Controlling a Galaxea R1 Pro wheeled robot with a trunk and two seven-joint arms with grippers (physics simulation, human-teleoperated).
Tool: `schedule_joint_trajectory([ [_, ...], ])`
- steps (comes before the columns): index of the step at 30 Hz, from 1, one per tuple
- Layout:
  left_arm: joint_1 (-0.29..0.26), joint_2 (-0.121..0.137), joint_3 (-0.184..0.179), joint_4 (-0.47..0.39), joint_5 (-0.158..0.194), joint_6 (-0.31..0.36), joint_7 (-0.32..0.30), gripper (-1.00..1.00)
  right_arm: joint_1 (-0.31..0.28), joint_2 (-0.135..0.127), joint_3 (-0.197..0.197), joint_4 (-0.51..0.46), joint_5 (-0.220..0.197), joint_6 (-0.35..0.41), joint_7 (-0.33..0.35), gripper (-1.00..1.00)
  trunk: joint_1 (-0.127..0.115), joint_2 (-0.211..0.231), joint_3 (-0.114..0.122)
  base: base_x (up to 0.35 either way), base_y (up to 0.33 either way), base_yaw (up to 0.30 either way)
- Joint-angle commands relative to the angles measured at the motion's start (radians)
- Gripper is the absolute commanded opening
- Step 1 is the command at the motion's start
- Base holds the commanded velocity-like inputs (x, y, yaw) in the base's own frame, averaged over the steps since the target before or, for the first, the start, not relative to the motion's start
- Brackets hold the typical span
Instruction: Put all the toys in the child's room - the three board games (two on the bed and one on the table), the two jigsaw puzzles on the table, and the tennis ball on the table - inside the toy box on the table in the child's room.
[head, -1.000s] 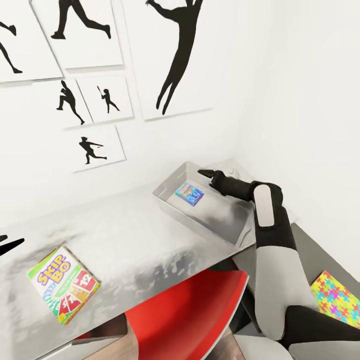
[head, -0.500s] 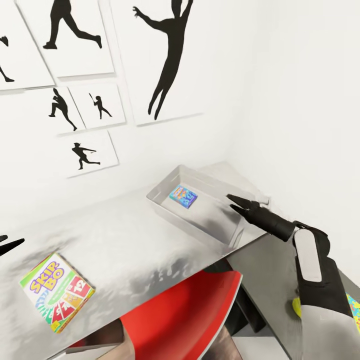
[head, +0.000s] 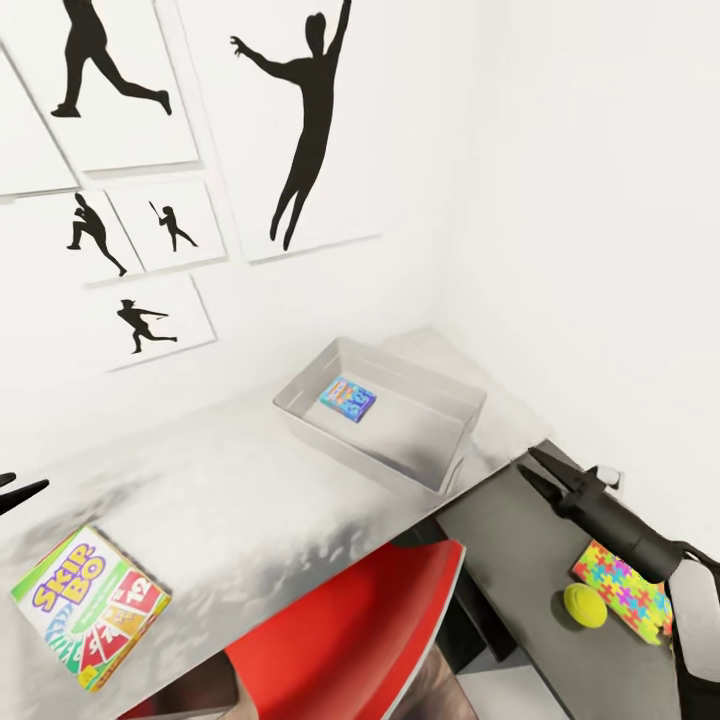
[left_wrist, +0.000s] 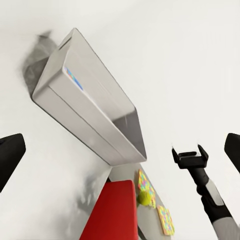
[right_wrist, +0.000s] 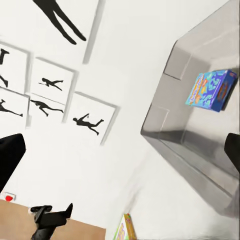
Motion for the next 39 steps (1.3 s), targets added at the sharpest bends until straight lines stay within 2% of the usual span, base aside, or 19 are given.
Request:
schedule_joint_trajectory([
  [1,0.000,0.000,0.000,0.003,-0.001,0.010,-0.004,1.00,0.011,0.000,-0.005,0.000,0.003,-0.010,0.015,1.00,0.001,-0.002,0.000,0.000,0.000,-0.143],
  [7,0.000,0.001,0.002,0.025,-0.001,0.009,-0.004,1.00,0.104,-0.002,-0.017,0.001,0.006,-0.113,0.092,1.00,0.001,-0.002,0.010,0.000,0.000,-0.147],
  [13,0.000,0.002,0.003,0.041,-0.001,0.008,-0.004,1.00,0.155,-0.001,-0.017,0.002,0.008,-0.141,0.125,1.00,0.001,-0.002,0.019,0.000,0.000,-0.153],
  [19,0.000,0.002,0.003,0.046,-0.001,0.008,-0.004,1.00,0.171,0.003,-0.004,0.008,0.008,-0.189,0.132,1.00,0.001,-0.002,0.028,0.000,0.000,-0.159],
  [23,0.000,0.002,0.003,0.047,-0.001,0.008,-0.004,1.00,0.174,0.006,0.037,0.005,0.011,-0.212,0.129,1.00,0.001,-0.002,0.034,-0.005,0.000,-0.167],
  [28,0.000,0.002,0.002,0.047,0.001,0.008,-0.004,1.00,0.175,0.008,0.064,0.006,0.015,-0.217,0.125,1.00,0.001,-0.002,0.042,-0.113,0.044,-0.176],
  [32,0.000,0.002,0.001,0.047,0.001,0.008,-0.004,1.00,0.176,0.009,0.070,0.015,0.017,-0.221,0.117,1.00,0.001,-0.002,0.047,-0.175,0.095,-0.189],
  [39,0.000,0.002,0.001,0.049,-0.001,0.008,-0.004,1.00,0.177,0.014,0.076,0.029,0.058,-0.223,0.086,1.00,0.001,-0.002,0.052,-0.044,0.024,-0.101],
])
